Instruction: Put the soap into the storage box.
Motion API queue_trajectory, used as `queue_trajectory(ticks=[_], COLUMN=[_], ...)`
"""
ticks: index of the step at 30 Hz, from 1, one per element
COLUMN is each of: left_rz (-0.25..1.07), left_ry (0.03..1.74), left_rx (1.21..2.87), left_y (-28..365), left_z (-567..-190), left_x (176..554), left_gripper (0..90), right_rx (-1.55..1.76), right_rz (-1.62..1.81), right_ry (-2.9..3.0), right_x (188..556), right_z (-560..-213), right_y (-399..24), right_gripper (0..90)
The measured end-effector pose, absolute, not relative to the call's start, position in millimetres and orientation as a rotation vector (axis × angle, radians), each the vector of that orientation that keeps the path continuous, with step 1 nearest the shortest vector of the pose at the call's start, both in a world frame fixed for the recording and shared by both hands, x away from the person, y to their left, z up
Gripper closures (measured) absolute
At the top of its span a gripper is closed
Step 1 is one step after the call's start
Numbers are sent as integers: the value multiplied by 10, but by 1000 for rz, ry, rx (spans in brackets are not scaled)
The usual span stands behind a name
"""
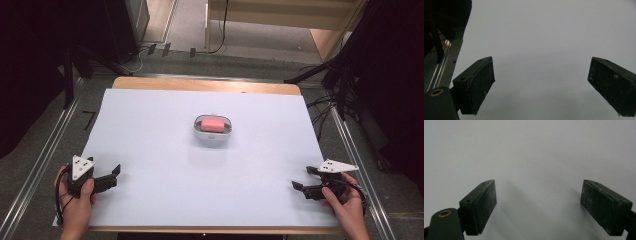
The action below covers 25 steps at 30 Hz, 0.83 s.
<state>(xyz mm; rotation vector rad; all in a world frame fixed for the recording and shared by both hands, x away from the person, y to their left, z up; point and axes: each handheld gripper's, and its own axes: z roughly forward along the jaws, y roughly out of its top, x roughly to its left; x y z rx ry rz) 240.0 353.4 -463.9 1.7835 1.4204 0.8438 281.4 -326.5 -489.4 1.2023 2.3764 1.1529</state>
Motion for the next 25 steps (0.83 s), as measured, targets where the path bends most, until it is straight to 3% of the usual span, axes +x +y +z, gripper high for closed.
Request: queue_trajectory(ticks=[25], left_rz=[857], left_ry=[1429], left_rx=[1790], left_y=[3522], left_z=[-4639], left_x=[2400], left_gripper=[76], right_rx=[1265], right_rz=[1224], right_ry=[2257], right_x=[2777], right_z=[-4906], right_y=[-3350], right_gripper=[132])
